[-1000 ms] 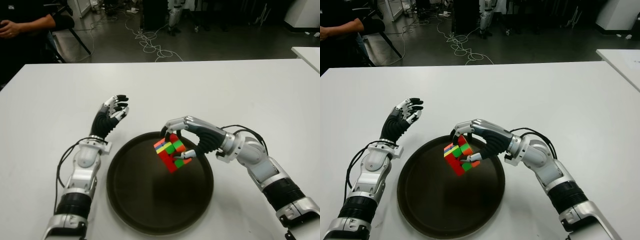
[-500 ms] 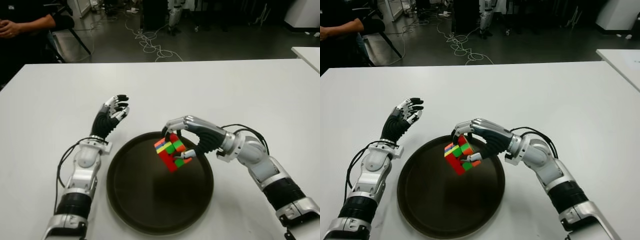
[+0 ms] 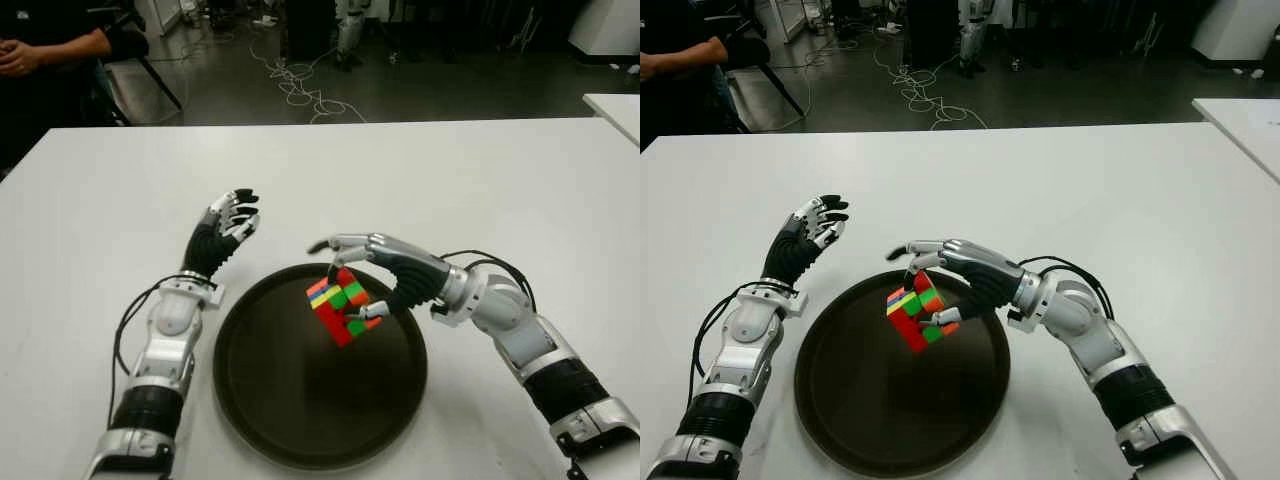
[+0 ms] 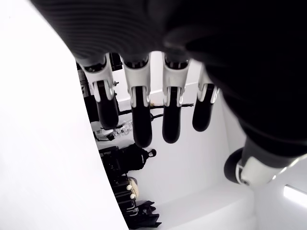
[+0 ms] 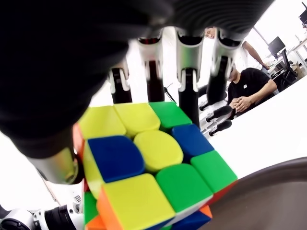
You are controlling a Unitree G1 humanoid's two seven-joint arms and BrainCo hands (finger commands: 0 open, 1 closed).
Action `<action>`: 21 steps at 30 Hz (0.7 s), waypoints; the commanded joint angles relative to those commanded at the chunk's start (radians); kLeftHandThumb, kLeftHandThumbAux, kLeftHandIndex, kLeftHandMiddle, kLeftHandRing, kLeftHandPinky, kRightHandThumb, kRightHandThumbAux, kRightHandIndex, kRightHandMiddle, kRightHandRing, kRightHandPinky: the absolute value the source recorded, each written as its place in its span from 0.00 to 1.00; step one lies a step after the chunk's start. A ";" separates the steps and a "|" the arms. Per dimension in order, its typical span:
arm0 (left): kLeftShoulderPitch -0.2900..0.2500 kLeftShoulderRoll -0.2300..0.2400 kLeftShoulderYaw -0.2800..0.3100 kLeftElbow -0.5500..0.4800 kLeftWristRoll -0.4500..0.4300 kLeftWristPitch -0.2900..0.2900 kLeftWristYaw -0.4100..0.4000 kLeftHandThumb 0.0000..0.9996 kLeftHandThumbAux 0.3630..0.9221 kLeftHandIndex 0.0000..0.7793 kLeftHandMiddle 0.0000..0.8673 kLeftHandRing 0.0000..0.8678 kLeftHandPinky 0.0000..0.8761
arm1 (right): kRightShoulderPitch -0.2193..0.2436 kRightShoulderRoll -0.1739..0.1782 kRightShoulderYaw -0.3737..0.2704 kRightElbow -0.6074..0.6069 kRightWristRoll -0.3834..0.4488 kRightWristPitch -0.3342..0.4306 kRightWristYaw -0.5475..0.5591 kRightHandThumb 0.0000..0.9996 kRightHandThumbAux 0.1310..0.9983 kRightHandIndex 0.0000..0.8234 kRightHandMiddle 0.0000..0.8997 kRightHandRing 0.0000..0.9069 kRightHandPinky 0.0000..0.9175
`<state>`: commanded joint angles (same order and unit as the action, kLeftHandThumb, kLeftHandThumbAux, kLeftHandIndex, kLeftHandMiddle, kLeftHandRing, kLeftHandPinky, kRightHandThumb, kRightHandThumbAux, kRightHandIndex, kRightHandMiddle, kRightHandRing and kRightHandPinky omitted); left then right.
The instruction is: Pick up the Rubik's Cube and put it in the plate
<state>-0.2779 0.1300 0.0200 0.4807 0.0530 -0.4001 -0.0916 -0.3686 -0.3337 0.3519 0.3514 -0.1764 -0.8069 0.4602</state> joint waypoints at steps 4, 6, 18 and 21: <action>0.000 -0.001 -0.001 -0.002 0.004 0.001 0.005 0.17 0.37 0.26 0.27 0.28 0.26 | 0.001 0.003 -0.001 0.002 -0.002 -0.001 -0.001 0.69 0.69 0.51 0.15 0.07 0.02; 0.000 -0.002 -0.001 -0.004 0.003 0.003 0.006 0.17 0.36 0.27 0.27 0.28 0.27 | 0.001 0.005 -0.001 0.004 -0.003 -0.002 -0.001 0.69 0.69 0.51 0.15 0.06 0.01; 0.005 -0.005 0.001 -0.015 -0.013 0.011 -0.005 0.19 0.37 0.26 0.26 0.28 0.27 | 0.001 0.013 -0.004 0.015 -0.009 -0.015 -0.009 0.69 0.68 0.51 0.14 0.05 0.00; 0.004 -0.005 0.001 -0.014 -0.014 0.012 -0.007 0.19 0.37 0.26 0.26 0.28 0.27 | 0.001 0.014 -0.005 0.017 -0.013 -0.016 -0.011 0.69 0.68 0.51 0.13 0.04 0.00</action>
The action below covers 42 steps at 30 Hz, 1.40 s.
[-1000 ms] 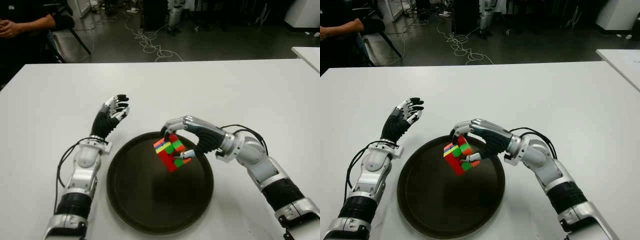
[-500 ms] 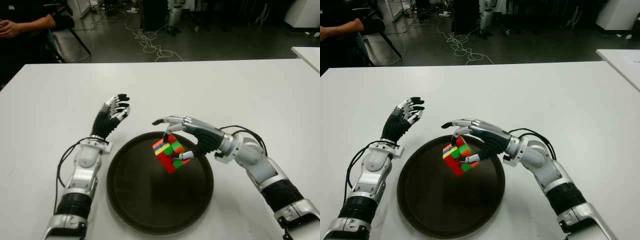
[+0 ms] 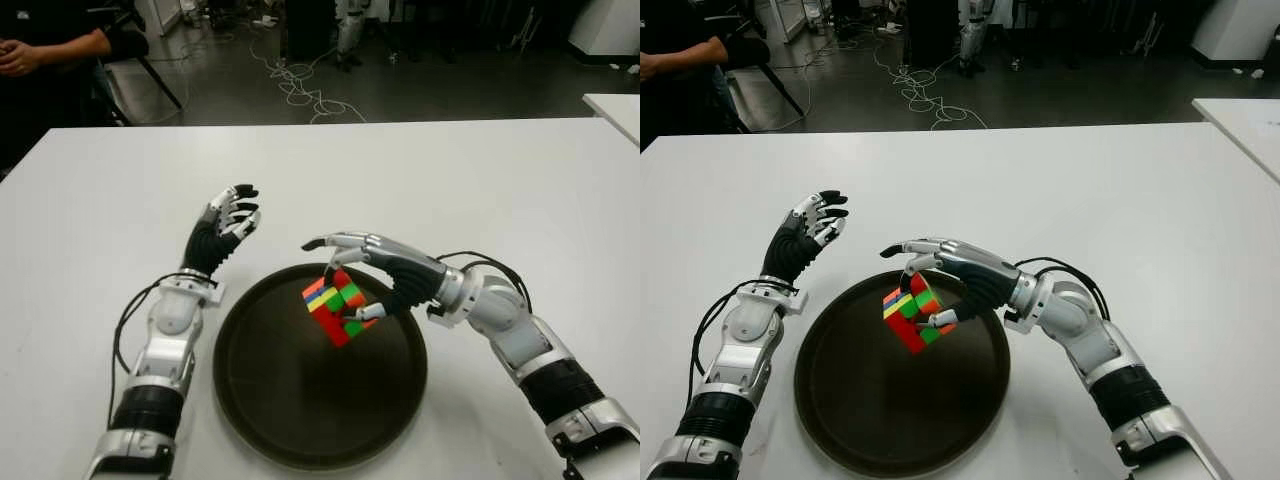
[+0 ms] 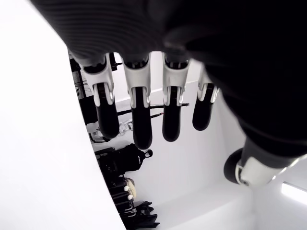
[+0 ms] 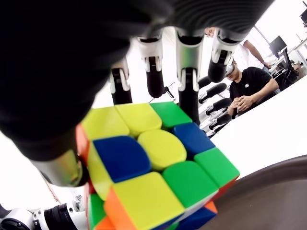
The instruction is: Pick up the Rubik's Cube and put it in the plate
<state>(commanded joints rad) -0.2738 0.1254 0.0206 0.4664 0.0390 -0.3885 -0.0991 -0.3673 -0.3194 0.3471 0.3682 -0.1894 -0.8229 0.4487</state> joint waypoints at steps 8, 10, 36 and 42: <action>0.001 0.004 -0.001 -0.002 0.007 0.001 0.003 0.18 0.34 0.25 0.25 0.27 0.29 | 0.001 0.004 -0.002 -0.001 -0.017 0.004 -0.007 0.69 0.68 0.51 0.13 0.04 0.00; 0.001 0.005 -0.001 -0.001 0.009 0.002 0.004 0.19 0.33 0.25 0.25 0.27 0.28 | 0.000 0.005 -0.002 0.000 -0.020 0.005 -0.008 0.69 0.68 0.51 0.12 0.03 0.00; 0.001 0.004 -0.001 0.001 0.010 0.010 0.013 0.21 0.38 0.26 0.27 0.28 0.24 | 0.008 0.008 0.000 -0.008 -0.029 0.012 -0.007 0.69 0.68 0.51 0.07 0.00 0.00; 0.000 0.003 0.000 0.002 0.003 0.015 0.006 0.22 0.38 0.26 0.27 0.27 0.23 | 0.010 0.011 -0.002 -0.010 -0.044 0.019 -0.016 0.69 0.68 0.50 0.06 0.00 0.00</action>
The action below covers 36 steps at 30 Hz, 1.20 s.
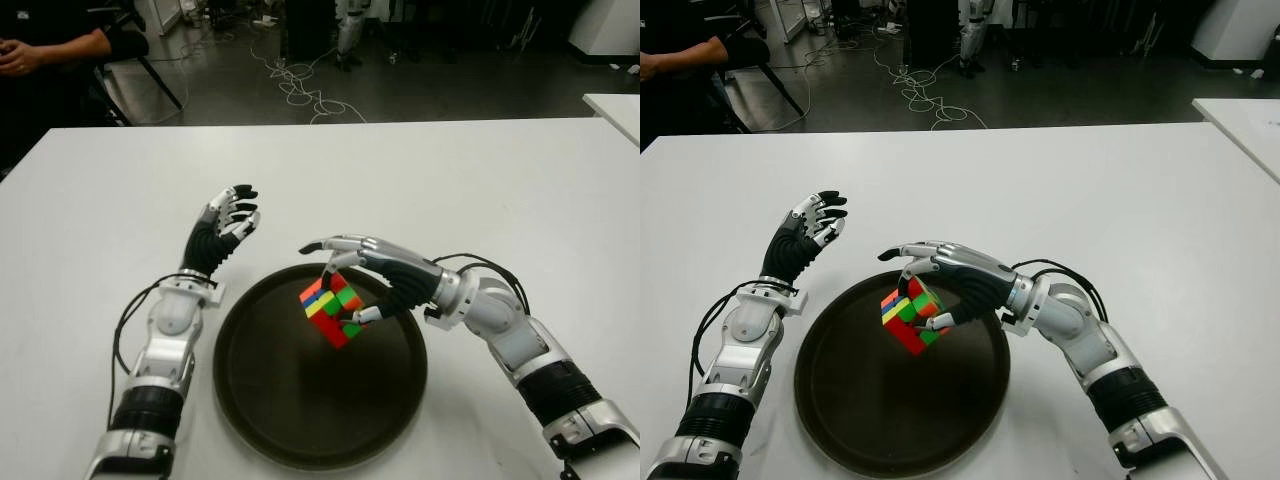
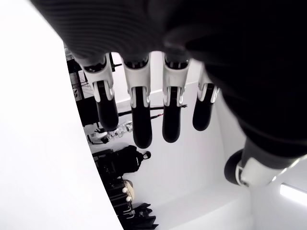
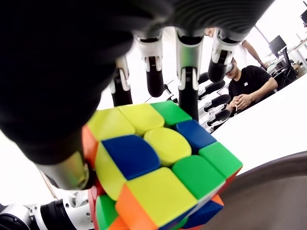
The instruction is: Pick up the Rubik's Cube and put it in the plate
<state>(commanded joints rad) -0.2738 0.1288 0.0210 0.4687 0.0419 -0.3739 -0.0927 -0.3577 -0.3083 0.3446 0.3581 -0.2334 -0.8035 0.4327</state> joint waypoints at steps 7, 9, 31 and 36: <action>-0.004 -0.001 0.003 0.013 -0.003 -0.008 -0.002 0.23 0.40 0.26 0.29 0.28 0.24 | 0.003 0.006 -0.004 0.000 -0.012 0.004 -0.017 0.69 0.68 0.51 0.06 0.00 0.00; -0.004 -0.002 0.004 0.015 -0.003 -0.010 -0.002 0.22 0.39 0.26 0.29 0.28 0.23 | 0.005 0.007 -0.005 -0.003 -0.014 0.006 -0.021 0.69 0.68 0.51 0.05 0.00 0.00; -0.003 -0.003 0.004 0.009 -0.003 -0.016 0.005 0.22 0.36 0.28 0.28 0.27 0.20 | 0.013 0.004 0.000 -0.004 -0.032 0.027 -0.035 0.31 0.45 0.10 0.00 0.00 0.00; 0.000 -0.005 0.004 0.002 -0.004 -0.008 0.006 0.23 0.39 0.28 0.27 0.25 0.17 | 0.013 0.002 0.001 0.002 -0.045 0.021 -0.043 0.19 0.42 0.05 0.00 0.00 0.00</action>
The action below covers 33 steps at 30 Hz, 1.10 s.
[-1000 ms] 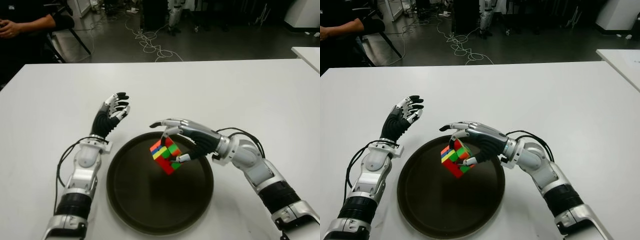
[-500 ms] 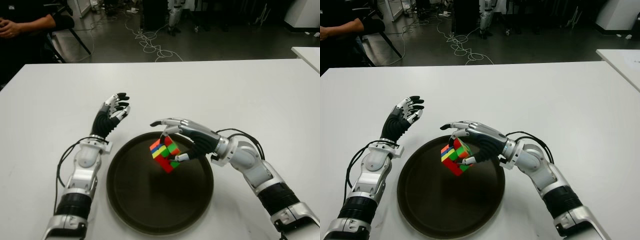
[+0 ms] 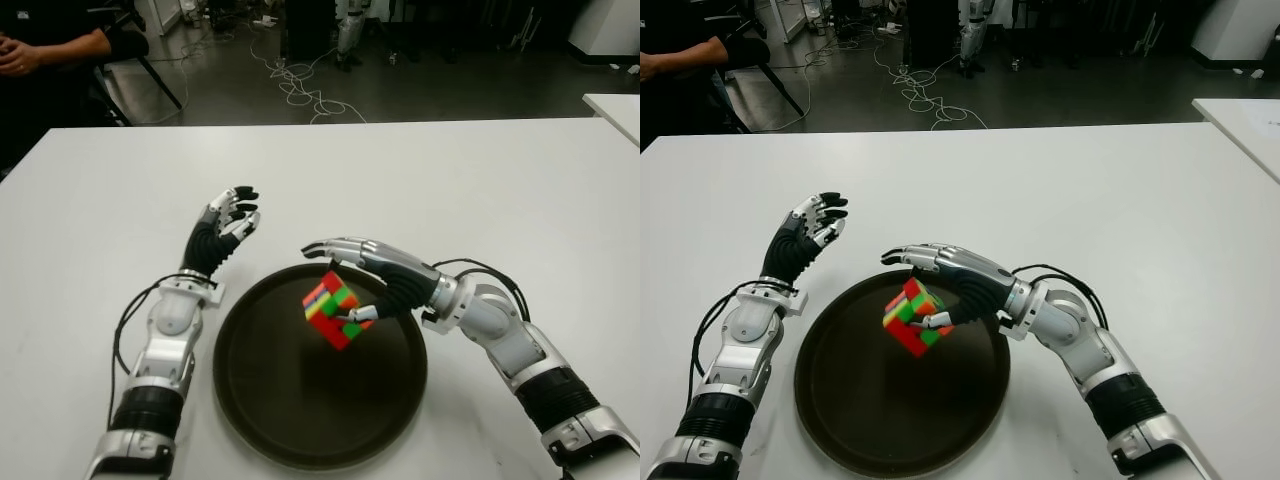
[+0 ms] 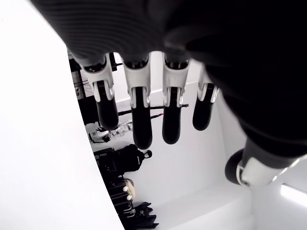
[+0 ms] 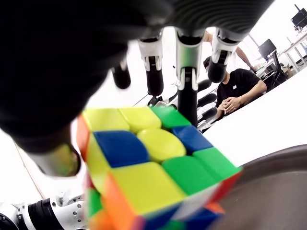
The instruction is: Pick up the Rubik's Cube and put it in the plate
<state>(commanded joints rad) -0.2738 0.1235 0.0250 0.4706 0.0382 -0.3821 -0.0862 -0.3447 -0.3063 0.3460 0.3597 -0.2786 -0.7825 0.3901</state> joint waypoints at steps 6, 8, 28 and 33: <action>0.001 -0.001 0.000 -0.006 -0.005 0.010 -0.005 0.23 0.37 0.28 0.28 0.26 0.19 | -0.002 -0.002 0.000 0.004 -0.013 -0.010 -0.009 0.14 0.40 0.01 0.00 0.00 0.00; 0.001 0.000 0.000 -0.007 -0.005 0.011 -0.006 0.23 0.37 0.28 0.29 0.27 0.20 | -0.003 -0.003 0.000 0.006 -0.017 -0.013 -0.011 0.13 0.39 0.00 0.00 0.00 0.00; -0.003 0.003 0.002 0.005 -0.008 -0.002 -0.017 0.25 0.34 0.31 0.28 0.25 0.18 | -0.004 -0.002 0.000 0.019 -0.043 -0.028 -0.037 0.07 0.34 0.00 0.00 0.00 0.00; -0.004 0.004 0.001 0.008 -0.001 -0.008 -0.012 0.24 0.35 0.29 0.29 0.26 0.18 | -0.004 -0.002 0.000 0.021 -0.046 -0.029 -0.042 0.06 0.33 0.00 0.00 0.00 0.00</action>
<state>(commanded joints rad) -0.2774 0.1275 0.0259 0.4781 0.0370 -0.3904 -0.0978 -0.3489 -0.3080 0.3461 0.3804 -0.3242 -0.8117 0.3484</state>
